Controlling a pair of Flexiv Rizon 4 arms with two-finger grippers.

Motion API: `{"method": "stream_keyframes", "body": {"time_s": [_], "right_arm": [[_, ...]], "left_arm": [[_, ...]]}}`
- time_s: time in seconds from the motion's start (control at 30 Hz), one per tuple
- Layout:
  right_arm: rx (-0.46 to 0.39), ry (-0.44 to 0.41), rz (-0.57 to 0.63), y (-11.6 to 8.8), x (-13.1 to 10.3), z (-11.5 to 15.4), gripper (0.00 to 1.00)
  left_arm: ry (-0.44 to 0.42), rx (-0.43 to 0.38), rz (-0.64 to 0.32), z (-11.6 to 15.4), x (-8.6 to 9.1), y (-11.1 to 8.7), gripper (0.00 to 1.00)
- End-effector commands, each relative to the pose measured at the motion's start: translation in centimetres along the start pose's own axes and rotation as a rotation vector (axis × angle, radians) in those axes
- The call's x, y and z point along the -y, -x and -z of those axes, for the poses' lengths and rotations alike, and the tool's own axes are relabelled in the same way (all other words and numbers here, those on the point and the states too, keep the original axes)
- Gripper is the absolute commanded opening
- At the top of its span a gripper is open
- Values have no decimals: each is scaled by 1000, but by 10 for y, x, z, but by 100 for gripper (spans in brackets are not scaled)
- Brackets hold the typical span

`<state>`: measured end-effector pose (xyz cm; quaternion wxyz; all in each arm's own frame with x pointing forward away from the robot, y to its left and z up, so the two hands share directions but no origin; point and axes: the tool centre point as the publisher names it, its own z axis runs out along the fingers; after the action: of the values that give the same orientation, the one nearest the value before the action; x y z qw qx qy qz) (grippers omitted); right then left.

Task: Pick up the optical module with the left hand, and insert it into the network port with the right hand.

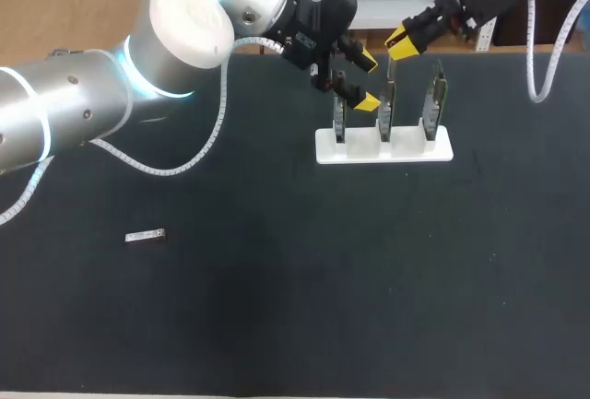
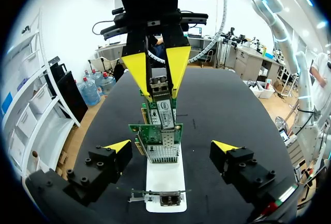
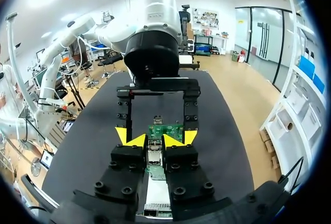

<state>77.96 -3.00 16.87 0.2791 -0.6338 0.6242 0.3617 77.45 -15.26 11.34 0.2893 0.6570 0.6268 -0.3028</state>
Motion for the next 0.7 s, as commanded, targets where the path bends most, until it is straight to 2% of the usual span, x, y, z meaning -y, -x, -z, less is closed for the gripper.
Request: {"method": "stream_keyframes", "body": {"time_s": [0.03,0.33,0.7], "right_arm": [[2,-2,-1,-6,0,-5,0],[19,-25,36,4,-2,3,0],[17,-33,40,1,2,2,0]], "left_arm": [[-5,-4,0,-1,-3,1,100],[-5,-4,0,-1,-3,1,100],[-5,-4,0,-1,-3,1,100]]}}
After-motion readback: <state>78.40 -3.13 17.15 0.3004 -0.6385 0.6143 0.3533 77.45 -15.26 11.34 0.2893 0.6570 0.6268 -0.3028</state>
